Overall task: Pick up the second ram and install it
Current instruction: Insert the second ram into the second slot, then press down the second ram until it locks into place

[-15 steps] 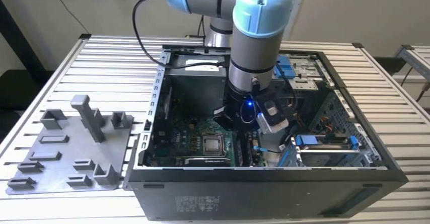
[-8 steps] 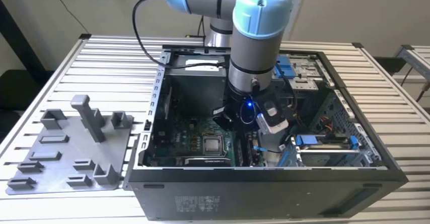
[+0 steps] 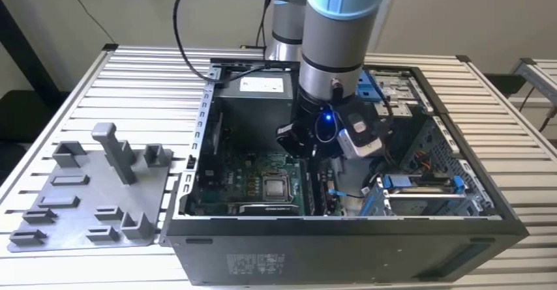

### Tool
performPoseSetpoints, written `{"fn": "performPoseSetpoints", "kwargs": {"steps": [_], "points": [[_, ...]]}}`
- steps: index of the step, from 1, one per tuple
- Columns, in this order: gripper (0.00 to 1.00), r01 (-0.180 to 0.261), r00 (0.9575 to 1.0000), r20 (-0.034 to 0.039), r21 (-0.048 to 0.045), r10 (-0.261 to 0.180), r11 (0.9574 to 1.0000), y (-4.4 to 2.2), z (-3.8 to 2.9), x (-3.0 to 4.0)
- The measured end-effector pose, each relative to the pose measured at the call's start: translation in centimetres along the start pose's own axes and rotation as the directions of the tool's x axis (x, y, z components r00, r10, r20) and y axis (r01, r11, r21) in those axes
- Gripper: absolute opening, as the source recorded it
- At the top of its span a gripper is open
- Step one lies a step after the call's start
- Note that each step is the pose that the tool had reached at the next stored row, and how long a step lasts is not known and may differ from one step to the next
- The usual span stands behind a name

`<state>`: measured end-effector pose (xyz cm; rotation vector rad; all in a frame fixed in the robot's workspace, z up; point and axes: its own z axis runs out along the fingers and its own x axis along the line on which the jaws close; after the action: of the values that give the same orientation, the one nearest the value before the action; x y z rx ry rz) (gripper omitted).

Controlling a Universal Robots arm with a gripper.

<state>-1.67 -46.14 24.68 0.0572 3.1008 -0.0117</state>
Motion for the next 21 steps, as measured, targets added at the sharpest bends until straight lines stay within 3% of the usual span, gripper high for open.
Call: {"fn": "performPoseSetpoints", "kwargs": {"steps": [2,4,8,21], "points": [[0.22,0.0,1.0,0.0,-0.001,0.0,1.0,0.0,-0.75,-0.04],[0.22,0.0,1.0,-0.0004,-0.0105,0.0,0.9999,-0.02,-0.77,-0.03],[0.11,-0.001,1.0,-0.0013,-0.0316,0.001,0.9995,-0.01,-0.77,-0.03],[0.11,-0.004,1.0,-0.0039,-0.0991,0.004,0.9951,-0.01,-0.76,-0.03]]}}
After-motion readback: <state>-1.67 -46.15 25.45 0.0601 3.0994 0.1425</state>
